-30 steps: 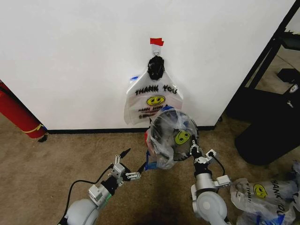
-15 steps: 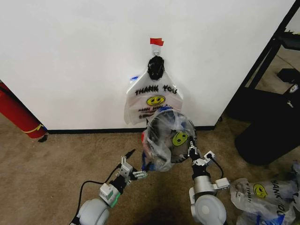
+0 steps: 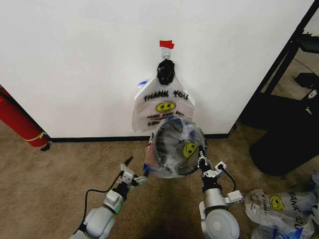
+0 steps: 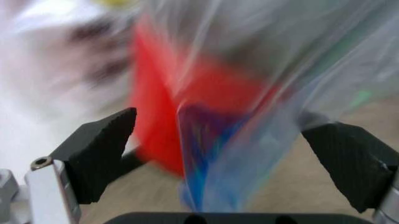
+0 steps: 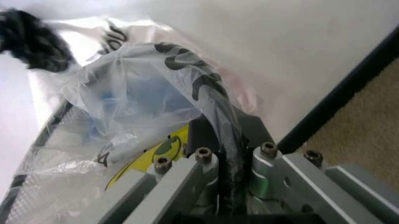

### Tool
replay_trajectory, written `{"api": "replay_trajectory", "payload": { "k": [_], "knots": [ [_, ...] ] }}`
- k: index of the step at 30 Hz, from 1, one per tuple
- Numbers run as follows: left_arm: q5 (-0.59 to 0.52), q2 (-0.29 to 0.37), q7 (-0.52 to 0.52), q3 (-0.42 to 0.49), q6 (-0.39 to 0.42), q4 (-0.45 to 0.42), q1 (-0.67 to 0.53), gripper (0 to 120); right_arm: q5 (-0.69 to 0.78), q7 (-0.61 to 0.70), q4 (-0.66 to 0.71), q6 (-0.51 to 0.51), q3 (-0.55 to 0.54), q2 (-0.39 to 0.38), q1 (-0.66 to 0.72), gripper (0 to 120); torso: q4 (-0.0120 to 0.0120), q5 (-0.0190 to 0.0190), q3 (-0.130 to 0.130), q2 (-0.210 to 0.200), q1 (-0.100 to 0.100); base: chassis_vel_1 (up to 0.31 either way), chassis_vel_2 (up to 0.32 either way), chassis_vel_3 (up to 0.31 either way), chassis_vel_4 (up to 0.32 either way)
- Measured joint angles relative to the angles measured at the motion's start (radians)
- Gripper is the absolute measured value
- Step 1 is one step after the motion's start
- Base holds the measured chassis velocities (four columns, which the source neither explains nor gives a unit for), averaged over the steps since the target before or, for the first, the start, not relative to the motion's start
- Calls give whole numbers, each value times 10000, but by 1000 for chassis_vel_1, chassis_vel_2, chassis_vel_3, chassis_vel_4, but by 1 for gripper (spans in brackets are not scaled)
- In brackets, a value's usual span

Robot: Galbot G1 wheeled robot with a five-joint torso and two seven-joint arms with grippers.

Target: Pick up the garbage bag from the wall and place it over the trash bin.

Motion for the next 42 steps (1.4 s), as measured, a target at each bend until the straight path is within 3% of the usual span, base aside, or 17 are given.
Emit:
{"api": "replay_trajectory", "payload": {
  "k": [4, 8, 13, 14, 18, 20, 22, 23, 25, 27, 28, 34, 36, 37, 40, 42],
  "knots": [
    [422, 51, 1493, -300, -601, 185, -28, 100, 21, 114, -261, -87, 48, 191, 248, 1, 0, -1, 0, 0, 0, 0, 0, 0, 0],
    [484, 176, 1866, -546, -708, 202, -2, 100, -35, 129, -515, -86, 164, 328, 431, 1, 1, -1, 0, 0, 0, 0, 0, 0, 0],
    [748, 133, 1031, -447, -683, 419, -142, 100, -30, 176, -404, -141, 148, 356, 348, 1, 0, 0, 0, 0, 0, 0, 0, 0, 0],
    [1098, -8, 116, -328, -497, 562, -254, 100, -152, 144, -222, -179, 76, 324, 192, 1, -1, -4, 0, 0, 0, 0, 0, 0, 0],
    [1087, 18, -252, -346, -337, 310, -157, 100, -460, 31, -208, -102, 93, 297, 132, 1, -2, -3, 0, 0, 0, 0, 0, 0, 0],
    [947, 122, -528, -440, -178, -141, 58, 100, -661, -46, -326, 55, 162, 314, 166, 1, 0, -2, 0, 0, 0, 0, 0, 0, 0],
    [1150, 73, -2650, -776, 755, -1156, 449, 100, -1005, -163, -559, 299, 254, 390, 238, 1, 1, 0, 0, 0, 0, 0, 0, 0, 0],
    [1150, 73, -2650, -776, 755, -1156, 449, 100, -1005, -163, -559, 299, 254, 390, 238, 1, 1, 0, 0, 0, 0, 0, 0, 0, 0],
    [719, -42, -4561, -836, 1924, -2190, 633, 98, -1256, -261, -664, 430, 253, 457, 212, 1, 3, 1, 0, 0, 0, 0, 0, 0, 0],
    [-49, -75, -5380, -767, 2645, -3126, 815, 96, -1503, -391, -722, 516, 211, 478, 142, 1, -1, 0, 0, 0, 0, 0, 0, 0, 0],
    [-362, -37, -5446, -674, 2882, -3679, 997, 91, -1675, -463, -772, 555, 180, 479, 117, 1, -1, 1, 0, 0, 0, 0, 0, 0, 0],
    [-761, 176, -5100, -182, 2937, -5040, 1657, 75, -2134, -570, -891, 614, 80, 462, 136, 1, 1, 0, 0, 0, 0, 0, 0, 0, 0],
    [-1309, 322, -5361, 710, 3133, -5932, 1942, 62, -2760, -821, -1124, 803, -1, 434, 151, 1, 2, 1, 0, 0, 0, 0, 0, 0, 0],
    [-1309, 322, -5361, 710, 3133, -5932, 1942, 62, -2760, -821, -1124, 803, -1, 434, 151, 1, 2, 1, 0, 0, 0, 0, 0, 0, 0],
    [-2087, 276, -6248, 1662, 4034, -6498, 1819, 51, -3271, -1229, -1337, 1033, -33, 412, 165, 1, 0, 1, -1, 0, 0, 0, 0, 0, 0],
    [-3175, 64, -7036, 2147, 4916, -6653, 1396, 41, -3642, -1517, -1492, 1212, -52, 401, 207, 1, 0, 0, -1, 0, 0, 0, 0, 0, 0]
  ]
}}
